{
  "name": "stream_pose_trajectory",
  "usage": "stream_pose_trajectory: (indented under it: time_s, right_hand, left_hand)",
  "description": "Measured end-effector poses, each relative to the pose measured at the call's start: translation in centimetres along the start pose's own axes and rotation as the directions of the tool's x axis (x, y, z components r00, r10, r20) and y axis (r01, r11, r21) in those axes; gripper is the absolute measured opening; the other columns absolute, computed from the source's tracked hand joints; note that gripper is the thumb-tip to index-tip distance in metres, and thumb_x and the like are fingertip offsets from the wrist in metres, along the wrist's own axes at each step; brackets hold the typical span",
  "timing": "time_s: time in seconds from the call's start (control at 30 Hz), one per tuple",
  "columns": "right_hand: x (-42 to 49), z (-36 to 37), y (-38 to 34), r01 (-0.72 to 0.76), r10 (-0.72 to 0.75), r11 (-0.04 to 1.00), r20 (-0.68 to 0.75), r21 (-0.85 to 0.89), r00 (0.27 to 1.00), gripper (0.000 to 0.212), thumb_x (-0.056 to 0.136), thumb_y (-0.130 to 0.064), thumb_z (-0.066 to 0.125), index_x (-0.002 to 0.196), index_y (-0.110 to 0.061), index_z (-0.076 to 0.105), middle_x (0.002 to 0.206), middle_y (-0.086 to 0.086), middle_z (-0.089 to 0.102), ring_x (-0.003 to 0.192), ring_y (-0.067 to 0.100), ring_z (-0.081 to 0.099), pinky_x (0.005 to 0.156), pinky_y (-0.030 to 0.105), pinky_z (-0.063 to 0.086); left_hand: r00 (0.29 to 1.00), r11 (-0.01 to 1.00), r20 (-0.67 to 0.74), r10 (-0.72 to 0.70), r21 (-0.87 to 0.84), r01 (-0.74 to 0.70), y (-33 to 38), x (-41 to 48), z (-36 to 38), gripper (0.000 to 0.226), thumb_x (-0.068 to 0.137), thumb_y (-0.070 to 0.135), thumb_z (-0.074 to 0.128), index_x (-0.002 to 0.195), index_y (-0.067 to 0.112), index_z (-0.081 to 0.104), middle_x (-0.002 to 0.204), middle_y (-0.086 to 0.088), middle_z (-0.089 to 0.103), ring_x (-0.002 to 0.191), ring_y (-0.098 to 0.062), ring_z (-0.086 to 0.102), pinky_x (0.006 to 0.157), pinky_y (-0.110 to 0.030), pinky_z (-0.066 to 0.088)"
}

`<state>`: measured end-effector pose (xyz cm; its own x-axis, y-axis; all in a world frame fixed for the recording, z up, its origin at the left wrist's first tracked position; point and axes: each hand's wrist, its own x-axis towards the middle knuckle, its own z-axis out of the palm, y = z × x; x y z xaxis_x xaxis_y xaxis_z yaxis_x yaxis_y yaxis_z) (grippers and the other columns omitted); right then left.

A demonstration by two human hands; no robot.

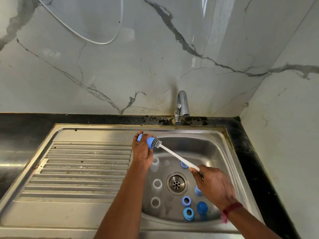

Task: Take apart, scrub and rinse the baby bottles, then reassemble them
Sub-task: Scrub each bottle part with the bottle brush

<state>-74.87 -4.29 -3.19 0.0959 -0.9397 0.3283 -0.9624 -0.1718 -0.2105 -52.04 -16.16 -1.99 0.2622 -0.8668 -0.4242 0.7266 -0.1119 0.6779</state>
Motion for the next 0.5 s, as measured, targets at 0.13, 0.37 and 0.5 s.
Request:
stream_pose_trajectory:
  time_s: [0.13,0.37,0.5]
  right_hand:
    - [-0.5,0.2,0.5,0.049,-0.048,0.996,-0.022,0.079,0.999,0.053,0.099,-0.062,0.030,0.069,-0.026,0.056,0.050,-0.014,0.046,0.041,0.005,0.043,0.039,0.025,0.044]
    - [-0.6,0.6,2.3,0.208,-0.208,0.978,-0.079,-0.007,0.975,0.044,0.095,-0.051,0.047,0.093,-0.017,0.074,0.055,-0.005,0.057,0.038,0.013,0.049,0.035,0.026,0.044]
    - [-0.1,-0.4,3.3,0.183,-0.183,0.983,-0.033,-0.010,0.982,0.038,0.092,-0.051,0.051,0.086,-0.022,0.074,0.055,-0.007,0.057,0.041,0.011,0.051,0.038,0.024,0.045]
  left_hand:
    - [0.998,0.997,-0.016,-0.053,-0.056,0.052,-0.2,0.0,-1.1,0.028,0.091,-0.001,0.062,0.112,0.014,0.053,0.091,-0.012,0.059,0.073,-0.020,0.064,0.075,-0.038,0.060]
    - [0.992,0.989,-0.045,-0.120,-0.090,0.116,0.0,-0.1,-1.6,0.024,0.091,0.000,0.063,0.110,0.011,0.053,0.093,-0.010,0.058,0.076,-0.020,0.063,0.072,-0.038,0.059]
    - [0.989,0.990,-0.050,-0.138,-0.033,0.136,0.3,-0.4,-2.1,0.022,0.095,0.010,0.062,0.114,0.008,0.052,0.093,-0.013,0.056,0.078,-0.023,0.060,0.067,-0.034,0.060]
